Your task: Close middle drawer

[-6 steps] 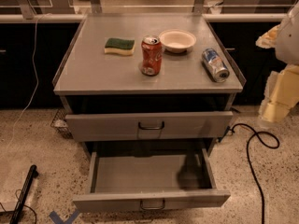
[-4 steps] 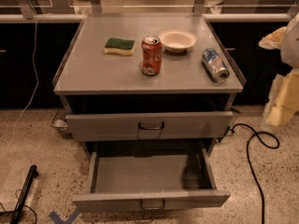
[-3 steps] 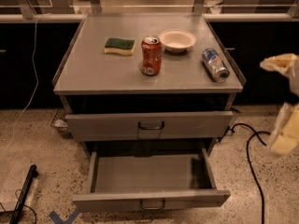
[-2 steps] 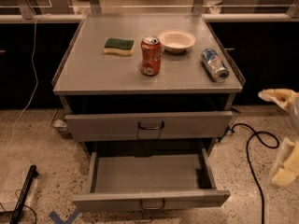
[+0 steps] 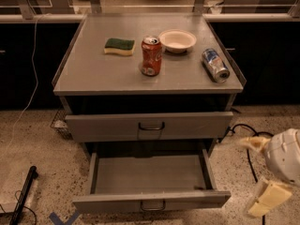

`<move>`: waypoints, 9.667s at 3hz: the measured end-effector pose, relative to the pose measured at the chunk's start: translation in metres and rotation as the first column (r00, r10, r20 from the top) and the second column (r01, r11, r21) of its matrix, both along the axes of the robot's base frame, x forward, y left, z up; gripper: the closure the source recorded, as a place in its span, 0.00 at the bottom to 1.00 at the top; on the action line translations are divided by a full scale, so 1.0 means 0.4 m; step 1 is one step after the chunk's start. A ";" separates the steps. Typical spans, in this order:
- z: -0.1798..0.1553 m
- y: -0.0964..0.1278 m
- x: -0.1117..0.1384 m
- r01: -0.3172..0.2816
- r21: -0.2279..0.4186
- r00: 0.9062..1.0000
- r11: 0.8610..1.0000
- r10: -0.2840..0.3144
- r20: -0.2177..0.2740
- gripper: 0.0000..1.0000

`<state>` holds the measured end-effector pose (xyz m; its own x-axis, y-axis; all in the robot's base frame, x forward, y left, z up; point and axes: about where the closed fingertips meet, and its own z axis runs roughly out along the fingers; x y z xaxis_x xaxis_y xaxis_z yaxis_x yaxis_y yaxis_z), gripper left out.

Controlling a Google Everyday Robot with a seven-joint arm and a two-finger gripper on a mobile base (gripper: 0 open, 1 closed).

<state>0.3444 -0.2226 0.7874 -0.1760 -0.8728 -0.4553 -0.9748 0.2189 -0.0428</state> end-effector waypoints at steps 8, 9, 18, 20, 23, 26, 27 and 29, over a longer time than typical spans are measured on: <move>-0.512 0.160 -0.022 0.150 0.374 0.968 0.915 -0.059 -0.244 1.00; -0.606 0.169 -0.027 0.171 0.322 0.953 0.931 -0.073 -0.295 1.00; -0.799 0.144 0.035 0.153 0.190 0.982 0.970 -0.127 -0.142 1.00; -0.898 0.153 0.065 0.169 0.171 0.975 0.971 -0.139 -0.176 1.00; -0.883 0.166 0.051 0.155 0.155 0.977 0.976 -0.128 -0.170 0.35; -0.965 0.202 0.178 0.156 0.114 0.966 0.981 -0.127 -0.226 0.26; -1.004 0.214 0.282 0.157 0.093 0.965 0.983 -0.133 -0.224 0.49; -1.031 0.210 0.395 0.179 0.076 0.967 0.981 -0.161 -0.198 1.00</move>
Offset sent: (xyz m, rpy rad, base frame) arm -0.0164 0.0389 -0.1119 0.0575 0.1666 0.0245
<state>0.5024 -0.1386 0.3749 -0.4095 -0.7781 -0.4763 -0.9110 0.3765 0.1681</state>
